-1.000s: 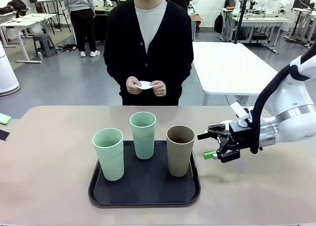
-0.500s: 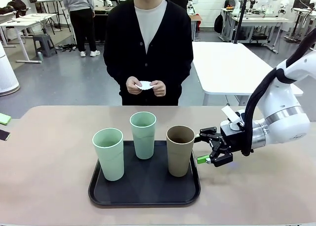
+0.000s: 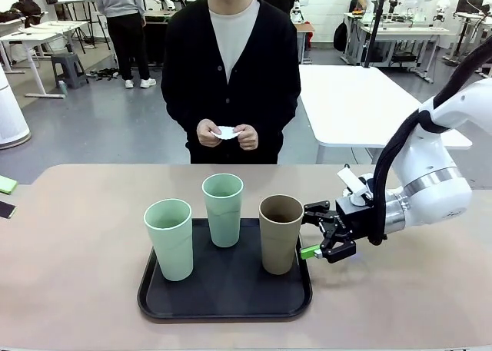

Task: Place coasters on the table and set cups on them.
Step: Pick up one Reusable plastic cup and place it on a coaster set by the human.

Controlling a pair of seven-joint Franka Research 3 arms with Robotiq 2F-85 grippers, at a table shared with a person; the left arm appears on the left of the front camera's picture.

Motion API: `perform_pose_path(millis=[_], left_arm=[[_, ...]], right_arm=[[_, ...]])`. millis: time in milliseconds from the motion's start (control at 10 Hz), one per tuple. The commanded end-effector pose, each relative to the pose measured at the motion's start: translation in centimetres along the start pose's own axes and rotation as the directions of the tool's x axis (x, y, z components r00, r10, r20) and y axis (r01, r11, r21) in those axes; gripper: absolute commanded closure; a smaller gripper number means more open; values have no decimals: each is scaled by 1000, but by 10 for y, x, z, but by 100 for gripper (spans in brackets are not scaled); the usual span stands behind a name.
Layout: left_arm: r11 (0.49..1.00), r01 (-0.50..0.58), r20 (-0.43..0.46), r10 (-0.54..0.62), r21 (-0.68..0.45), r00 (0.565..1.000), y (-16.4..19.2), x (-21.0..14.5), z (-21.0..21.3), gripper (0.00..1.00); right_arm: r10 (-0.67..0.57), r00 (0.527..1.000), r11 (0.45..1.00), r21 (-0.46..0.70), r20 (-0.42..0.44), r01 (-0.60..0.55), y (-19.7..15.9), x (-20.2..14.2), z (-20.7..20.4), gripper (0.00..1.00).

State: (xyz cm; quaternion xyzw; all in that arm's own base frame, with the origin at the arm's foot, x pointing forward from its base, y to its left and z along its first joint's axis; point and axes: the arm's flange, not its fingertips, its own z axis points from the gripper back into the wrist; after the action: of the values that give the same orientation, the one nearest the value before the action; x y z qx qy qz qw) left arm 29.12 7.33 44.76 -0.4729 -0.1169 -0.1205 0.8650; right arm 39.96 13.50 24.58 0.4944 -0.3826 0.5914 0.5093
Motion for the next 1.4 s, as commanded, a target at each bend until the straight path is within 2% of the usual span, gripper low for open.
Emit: perform_pose_path(millis=[0, 1200, 1300], left_arm=[[1000, 7, 6, -7, -12, 1000, -1, 2, -1, 0], [1000, 7, 6, -7, -12, 1000, -1, 2, -1, 0], [1000, 7, 6, -7, -12, 1000, -1, 2, -1, 0]], right_arm=[[14, 1000, 1000, 2, 17, -14, -8, -4, -10, 0], [13, 1000, 998, 61, 17, -14, -19, -6, -44, 0], [33, 999, 996, 84, 37, -36, -20, -7, -43, 37]])
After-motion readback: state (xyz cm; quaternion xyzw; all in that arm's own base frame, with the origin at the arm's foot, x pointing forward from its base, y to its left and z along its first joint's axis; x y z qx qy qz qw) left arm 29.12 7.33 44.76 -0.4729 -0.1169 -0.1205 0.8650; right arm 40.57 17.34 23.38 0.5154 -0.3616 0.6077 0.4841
